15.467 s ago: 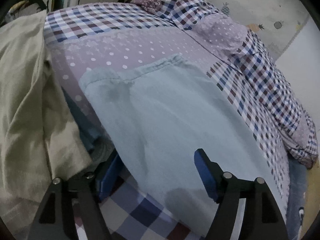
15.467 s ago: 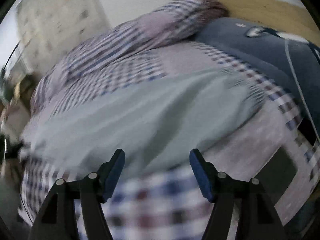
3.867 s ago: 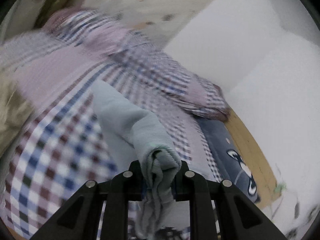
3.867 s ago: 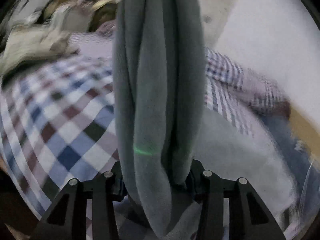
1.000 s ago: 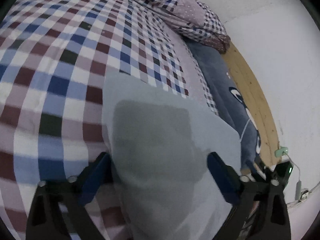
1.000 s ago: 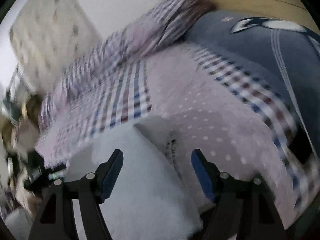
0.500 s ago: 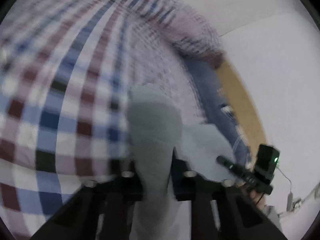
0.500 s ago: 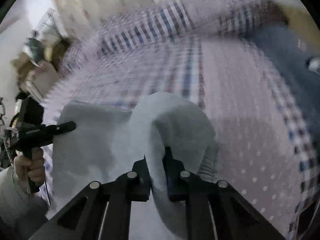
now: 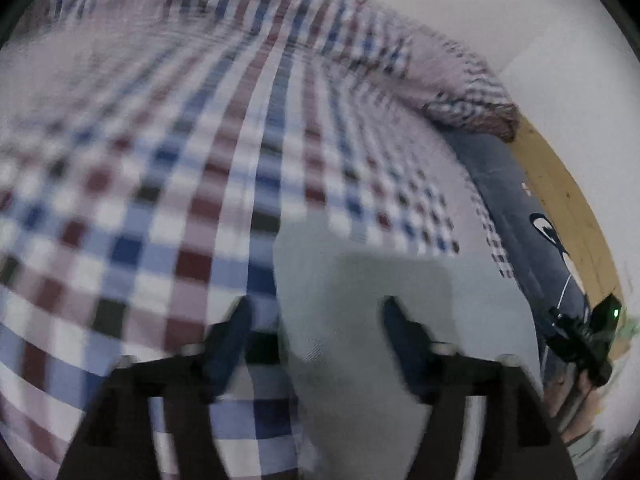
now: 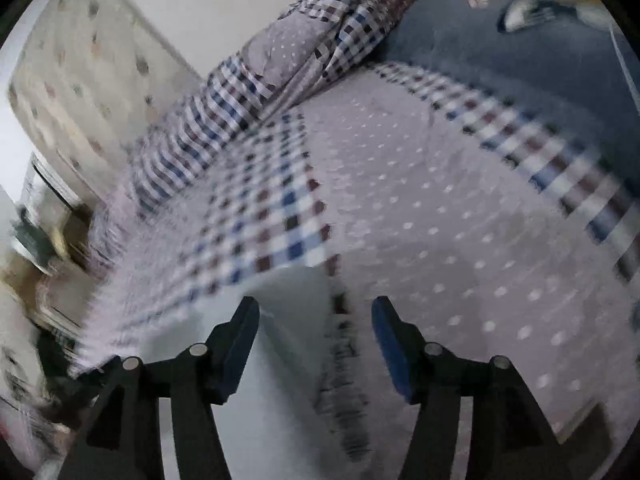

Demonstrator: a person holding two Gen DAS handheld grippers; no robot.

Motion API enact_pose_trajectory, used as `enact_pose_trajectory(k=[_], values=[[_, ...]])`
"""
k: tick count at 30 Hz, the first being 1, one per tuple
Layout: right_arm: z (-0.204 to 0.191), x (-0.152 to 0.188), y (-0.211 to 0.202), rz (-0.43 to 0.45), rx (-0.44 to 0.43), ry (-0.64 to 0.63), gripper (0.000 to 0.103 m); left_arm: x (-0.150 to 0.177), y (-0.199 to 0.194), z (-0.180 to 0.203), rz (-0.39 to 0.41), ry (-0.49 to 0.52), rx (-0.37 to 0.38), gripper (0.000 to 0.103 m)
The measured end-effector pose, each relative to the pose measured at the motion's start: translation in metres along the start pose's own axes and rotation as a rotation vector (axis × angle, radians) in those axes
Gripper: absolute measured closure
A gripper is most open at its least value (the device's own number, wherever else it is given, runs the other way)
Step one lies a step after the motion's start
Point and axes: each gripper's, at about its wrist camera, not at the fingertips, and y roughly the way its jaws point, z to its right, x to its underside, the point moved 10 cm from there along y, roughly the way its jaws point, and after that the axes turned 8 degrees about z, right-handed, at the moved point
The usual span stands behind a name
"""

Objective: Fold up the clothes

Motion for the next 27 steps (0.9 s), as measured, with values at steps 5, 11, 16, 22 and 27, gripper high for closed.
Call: enact_pose_trajectory(k=[5, 11, 16, 22, 27], values=[[-0.009, 0.051, 0.041, -0.247, 0.005, -0.084, 0.039, 0.016, -0.009, 0.057, -0.028, 0.088, 0.202, 0.022], [0.004, 0.068, 0.006, -0.253, -0.083, -0.007, 0.037, 0.052, 0.014, 0.071, -0.144, 0.111, 0.203, 0.022], [0.024, 0.091, -0.040, -0.173, -0.072, 0.101, 0.032, 0.043, 0.007, 0.079, -0.114, 0.057, 0.243, 0.022], [0.008, 0.118, -0.056, -0.146, -0.012, 0.027, 0.036, 0.042, -0.012, 0.106, -0.095, 0.094, 0.332, 0.022], [-0.029, 0.099, -0.080, -0.059, -0.080, -0.022, 0.079, 0.065, -0.047, 0.163, -0.029, 0.340, 0.386, 0.020]])
